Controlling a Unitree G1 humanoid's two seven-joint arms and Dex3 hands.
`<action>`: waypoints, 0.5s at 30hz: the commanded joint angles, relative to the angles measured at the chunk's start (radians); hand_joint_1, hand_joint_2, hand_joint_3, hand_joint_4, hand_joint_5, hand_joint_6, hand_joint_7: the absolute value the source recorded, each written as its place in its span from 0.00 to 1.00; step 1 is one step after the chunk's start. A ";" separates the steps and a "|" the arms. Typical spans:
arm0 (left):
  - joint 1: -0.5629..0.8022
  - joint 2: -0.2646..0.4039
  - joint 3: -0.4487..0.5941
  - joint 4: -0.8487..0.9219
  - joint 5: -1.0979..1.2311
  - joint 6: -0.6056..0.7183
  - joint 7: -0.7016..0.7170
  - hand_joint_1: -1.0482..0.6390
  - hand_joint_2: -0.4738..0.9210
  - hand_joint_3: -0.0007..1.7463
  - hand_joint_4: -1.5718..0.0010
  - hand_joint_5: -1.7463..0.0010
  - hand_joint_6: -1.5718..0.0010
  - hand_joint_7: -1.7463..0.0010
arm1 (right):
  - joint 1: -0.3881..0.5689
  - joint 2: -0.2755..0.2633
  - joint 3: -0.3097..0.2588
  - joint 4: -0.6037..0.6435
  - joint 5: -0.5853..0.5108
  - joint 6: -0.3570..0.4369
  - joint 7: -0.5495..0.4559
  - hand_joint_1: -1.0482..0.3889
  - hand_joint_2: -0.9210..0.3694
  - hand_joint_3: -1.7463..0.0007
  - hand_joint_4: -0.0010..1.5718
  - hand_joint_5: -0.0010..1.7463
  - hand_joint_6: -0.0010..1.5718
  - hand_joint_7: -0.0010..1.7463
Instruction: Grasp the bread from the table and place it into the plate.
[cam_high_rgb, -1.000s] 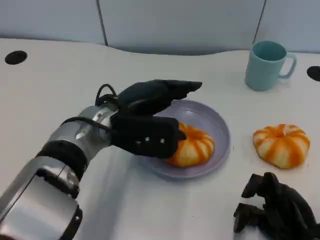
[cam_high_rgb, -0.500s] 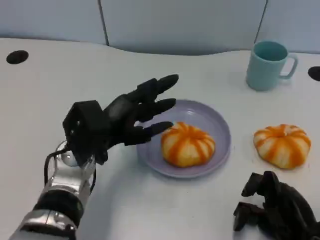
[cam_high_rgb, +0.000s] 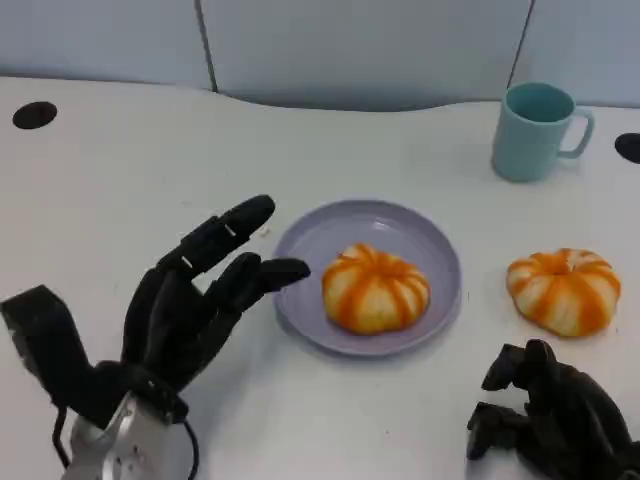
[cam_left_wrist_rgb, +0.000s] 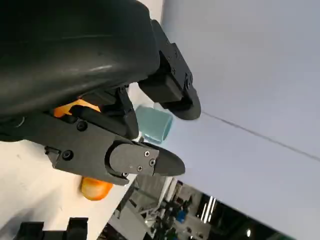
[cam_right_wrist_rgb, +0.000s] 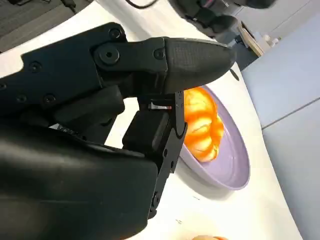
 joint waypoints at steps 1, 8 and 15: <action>0.080 0.008 0.003 -0.110 -0.006 0.061 0.050 0.43 1.00 0.19 0.60 0.22 0.62 0.49 | 0.017 -0.013 -0.004 0.009 -0.008 0.004 -0.001 0.40 0.00 0.76 0.81 0.63 0.75 0.56; 0.144 -0.002 0.013 -0.117 0.001 0.119 0.117 0.45 1.00 0.16 0.62 0.12 0.63 0.36 | 0.021 -0.018 -0.005 0.012 -0.008 -0.007 0.009 0.40 0.00 0.75 0.81 0.63 0.75 0.57; 0.164 -0.008 0.022 -0.100 0.009 0.115 0.136 0.45 1.00 0.16 0.58 0.13 0.62 0.33 | 0.016 -0.020 -0.011 0.027 -0.010 -0.023 0.018 0.40 0.00 0.75 0.81 0.63 0.75 0.56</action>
